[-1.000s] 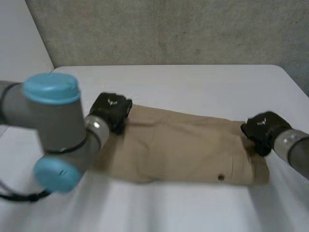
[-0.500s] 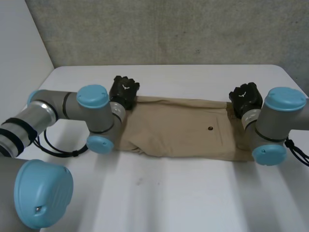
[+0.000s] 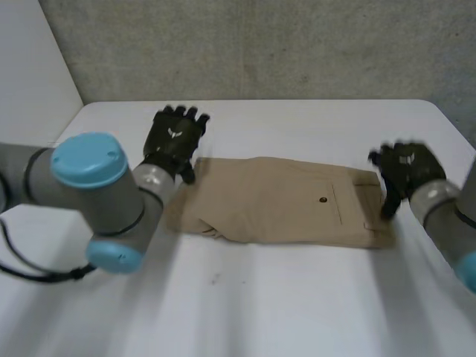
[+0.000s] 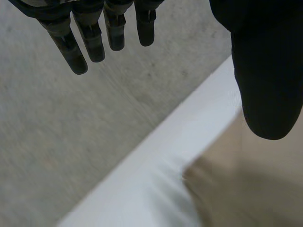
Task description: Fold the shorts.
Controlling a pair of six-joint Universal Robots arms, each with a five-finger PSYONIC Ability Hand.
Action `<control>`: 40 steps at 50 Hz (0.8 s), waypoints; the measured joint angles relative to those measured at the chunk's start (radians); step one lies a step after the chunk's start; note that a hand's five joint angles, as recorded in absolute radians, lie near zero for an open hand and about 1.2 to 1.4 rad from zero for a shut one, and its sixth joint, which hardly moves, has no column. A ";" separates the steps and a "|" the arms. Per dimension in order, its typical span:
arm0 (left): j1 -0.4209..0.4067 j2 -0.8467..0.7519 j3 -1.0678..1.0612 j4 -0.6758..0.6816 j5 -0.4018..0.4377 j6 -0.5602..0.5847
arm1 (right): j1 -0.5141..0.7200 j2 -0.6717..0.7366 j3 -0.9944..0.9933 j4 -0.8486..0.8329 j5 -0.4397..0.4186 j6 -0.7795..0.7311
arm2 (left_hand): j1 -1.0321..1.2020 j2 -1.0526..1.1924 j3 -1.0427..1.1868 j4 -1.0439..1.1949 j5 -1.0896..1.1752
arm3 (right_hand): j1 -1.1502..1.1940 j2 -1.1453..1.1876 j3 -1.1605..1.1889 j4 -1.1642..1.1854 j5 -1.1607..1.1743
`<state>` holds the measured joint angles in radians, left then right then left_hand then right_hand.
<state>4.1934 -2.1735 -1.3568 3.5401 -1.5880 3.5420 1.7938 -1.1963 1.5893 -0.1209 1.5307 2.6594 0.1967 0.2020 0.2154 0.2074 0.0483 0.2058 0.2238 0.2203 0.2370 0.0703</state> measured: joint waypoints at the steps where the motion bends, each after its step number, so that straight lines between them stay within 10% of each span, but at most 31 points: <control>1: 0.000 0.040 -0.068 -0.008 -0.001 -0.045 | -0.026 -0.013 0.053 0.033 -0.043 0.036 | 0.000 0.000 0.000 0.000 0.000 | 0.002 0.007 0.010 0.001 0.005; 11: -0.007 0.124 -0.289 -0.022 0.001 -0.202 | -0.114 0.004 0.231 -0.044 -0.193 0.125 | 0.000 0.000 0.000 0.000 0.000 | 0.273 0.338 0.329 0.314 0.288; 16: -0.009 0.124 -0.308 -0.020 -0.002 -0.206 | -0.131 0.047 0.228 -0.118 -0.187 0.119 | 0.000 0.000 0.000 0.000 0.000 | 0.666 0.931 0.915 0.914 0.839; 32: 0.000 0.226 -0.333 -0.022 -0.004 -0.202 | -0.374 -0.019 0.170 -0.082 -0.151 -0.108 | 0.000 0.000 0.000 0.000 0.000 | 0.725 0.953 0.944 0.954 0.870; 40: 0.016 0.261 -0.354 -0.023 -0.002 -0.206 | -0.247 -0.058 0.067 -0.032 -0.154 -0.322 | 0.000 0.000 0.000 0.000 0.000 | 0.732 0.957 0.952 0.955 0.874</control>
<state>4.2090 -1.9124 -1.7111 3.5176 -1.5902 3.3361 1.5464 -1.2543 1.6562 -0.1526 1.3768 2.3377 0.1967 0.2020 0.2154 0.2074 0.0484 0.9383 1.1808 1.1727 1.1918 0.9439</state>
